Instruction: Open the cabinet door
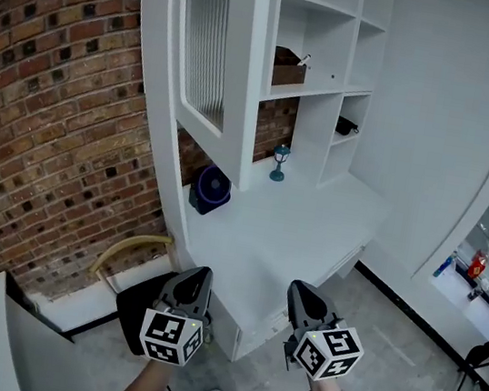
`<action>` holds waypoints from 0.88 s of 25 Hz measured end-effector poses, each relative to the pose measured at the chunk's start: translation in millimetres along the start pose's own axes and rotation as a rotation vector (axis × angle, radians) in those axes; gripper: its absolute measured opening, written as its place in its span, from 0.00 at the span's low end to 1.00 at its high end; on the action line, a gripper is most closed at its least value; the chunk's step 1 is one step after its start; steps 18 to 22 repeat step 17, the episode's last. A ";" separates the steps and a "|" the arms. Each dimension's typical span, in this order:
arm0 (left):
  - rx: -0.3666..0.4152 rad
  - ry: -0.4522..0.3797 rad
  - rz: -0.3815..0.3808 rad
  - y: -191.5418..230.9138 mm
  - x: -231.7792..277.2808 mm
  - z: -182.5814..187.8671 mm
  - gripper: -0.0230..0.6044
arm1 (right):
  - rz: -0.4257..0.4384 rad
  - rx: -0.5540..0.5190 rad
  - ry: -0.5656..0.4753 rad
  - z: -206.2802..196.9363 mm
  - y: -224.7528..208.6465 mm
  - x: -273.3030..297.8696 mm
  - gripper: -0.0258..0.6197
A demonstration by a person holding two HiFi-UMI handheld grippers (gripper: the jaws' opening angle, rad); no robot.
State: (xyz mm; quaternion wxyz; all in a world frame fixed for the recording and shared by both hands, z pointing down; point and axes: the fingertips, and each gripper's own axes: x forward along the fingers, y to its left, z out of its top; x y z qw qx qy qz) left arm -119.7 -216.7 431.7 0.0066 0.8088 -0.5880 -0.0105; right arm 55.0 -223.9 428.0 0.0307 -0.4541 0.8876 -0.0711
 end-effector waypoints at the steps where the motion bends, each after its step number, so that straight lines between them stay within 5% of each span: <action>1: -0.002 0.000 0.005 1.5 -1.5 0.0 0.04 | -0.002 0.001 0.001 -0.9 -0.1 -0.2 0.04; 22: -0.026 -0.019 0.011 -0.7 -10.0 1.3 0.04 | -0.011 0.029 0.033 -17.7 -2.3 -5.9 0.04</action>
